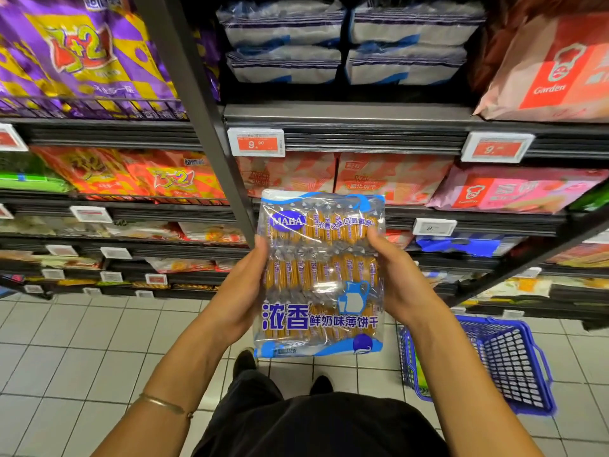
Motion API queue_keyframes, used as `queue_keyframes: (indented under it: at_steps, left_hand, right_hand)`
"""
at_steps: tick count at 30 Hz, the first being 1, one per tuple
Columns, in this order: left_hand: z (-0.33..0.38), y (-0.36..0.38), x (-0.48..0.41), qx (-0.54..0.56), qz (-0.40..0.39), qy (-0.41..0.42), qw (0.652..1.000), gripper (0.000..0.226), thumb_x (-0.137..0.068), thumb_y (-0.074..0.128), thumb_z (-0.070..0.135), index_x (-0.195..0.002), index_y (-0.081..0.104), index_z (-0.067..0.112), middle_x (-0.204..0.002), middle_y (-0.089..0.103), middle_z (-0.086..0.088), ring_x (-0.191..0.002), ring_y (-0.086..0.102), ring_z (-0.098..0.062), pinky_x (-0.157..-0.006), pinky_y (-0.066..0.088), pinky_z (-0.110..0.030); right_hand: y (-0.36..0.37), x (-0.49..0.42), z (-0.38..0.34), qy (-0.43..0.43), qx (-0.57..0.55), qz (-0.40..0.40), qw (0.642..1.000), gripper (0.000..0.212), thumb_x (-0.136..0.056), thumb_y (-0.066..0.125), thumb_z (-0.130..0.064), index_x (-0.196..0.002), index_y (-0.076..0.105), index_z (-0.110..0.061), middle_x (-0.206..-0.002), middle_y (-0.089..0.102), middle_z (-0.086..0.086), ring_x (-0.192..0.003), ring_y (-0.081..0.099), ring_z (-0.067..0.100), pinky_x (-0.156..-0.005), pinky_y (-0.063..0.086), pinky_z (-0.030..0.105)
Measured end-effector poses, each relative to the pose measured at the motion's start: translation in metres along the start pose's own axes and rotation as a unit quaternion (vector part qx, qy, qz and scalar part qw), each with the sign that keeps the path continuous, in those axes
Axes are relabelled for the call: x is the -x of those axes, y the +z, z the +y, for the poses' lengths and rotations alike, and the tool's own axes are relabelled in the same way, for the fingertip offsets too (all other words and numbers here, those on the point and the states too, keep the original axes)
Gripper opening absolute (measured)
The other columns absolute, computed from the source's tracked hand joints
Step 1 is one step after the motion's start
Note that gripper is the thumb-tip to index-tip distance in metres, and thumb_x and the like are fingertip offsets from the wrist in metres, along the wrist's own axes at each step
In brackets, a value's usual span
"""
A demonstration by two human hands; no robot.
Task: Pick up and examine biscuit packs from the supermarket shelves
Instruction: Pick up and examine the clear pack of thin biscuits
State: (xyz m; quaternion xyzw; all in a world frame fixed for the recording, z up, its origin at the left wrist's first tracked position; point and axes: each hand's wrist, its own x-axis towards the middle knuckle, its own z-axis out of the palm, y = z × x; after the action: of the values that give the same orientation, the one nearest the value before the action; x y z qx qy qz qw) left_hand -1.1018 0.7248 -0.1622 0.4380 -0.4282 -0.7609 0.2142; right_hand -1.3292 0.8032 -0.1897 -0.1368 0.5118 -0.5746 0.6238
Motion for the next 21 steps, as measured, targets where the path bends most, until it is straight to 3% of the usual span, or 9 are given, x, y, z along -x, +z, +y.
queue_keyframes:
  at_steps: [2,7,13,18,21]
  left_hand:
    - [0.0,-0.001,0.002,-0.006,0.007,0.002,1.0,0.048,-0.094,0.046,0.069,-0.119,0.074,0.04,-0.128,0.075,-0.003,-0.116,0.072,-0.022,-0.079,0.063,-0.029]
    - [0.004,-0.004,0.005,-0.01,0.006,0.015,1.0,0.046,-0.095,0.044,0.069,-0.117,0.075,0.043,-0.127,0.075,-0.001,-0.116,0.072,-0.021,-0.079,0.062,-0.028]
    - [0.008,-0.002,0.009,0.002,-0.008,0.036,0.999,0.049,-0.093,0.051,0.069,-0.125,0.072,0.039,-0.13,0.073,-0.003,-0.119,0.071,-0.022,-0.082,0.062,-0.029]
    - [0.012,-0.001,0.009,0.003,-0.014,0.045,0.999,0.043,-0.095,0.05,0.065,-0.122,0.073,0.04,-0.128,0.074,-0.002,-0.116,0.072,-0.022,-0.08,0.062,-0.028]
    - [0.013,-0.001,0.009,0.004,-0.011,0.04,0.999,0.042,-0.097,0.048,0.064,-0.121,0.073,0.04,-0.128,0.075,-0.002,-0.116,0.073,-0.022,-0.079,0.062,-0.029]
  right_hand:
    - [0.002,0.001,-0.001,-0.009,0.005,-0.013,1.0,0.045,-0.099,0.061,-0.05,-0.129,0.071,-0.019,-0.132,0.071,0.011,-0.12,0.069,0.031,-0.099,0.058,0.049]
    - [0.005,0.002,0.0,-0.02,0.015,-0.015,1.0,0.043,-0.098,0.06,-0.054,-0.125,0.074,-0.023,-0.131,0.072,0.01,-0.12,0.069,0.031,-0.103,0.054,0.054]
    - [0.012,0.004,0.003,-0.024,0.006,-0.004,1.0,0.039,-0.101,0.052,-0.055,-0.121,0.076,-0.031,-0.13,0.073,0.005,-0.121,0.07,0.027,-0.089,0.062,0.042]
    - [0.016,0.006,0.004,-0.026,0.015,0.01,1.0,0.04,-0.103,0.049,-0.056,-0.119,0.077,-0.032,-0.128,0.074,0.004,-0.117,0.071,0.024,-0.084,0.063,0.036]
    - [0.018,0.005,0.005,-0.029,0.022,0.019,0.999,0.046,-0.097,0.054,-0.056,-0.128,0.072,-0.026,-0.127,0.074,0.005,-0.116,0.072,0.025,-0.085,0.063,0.036]
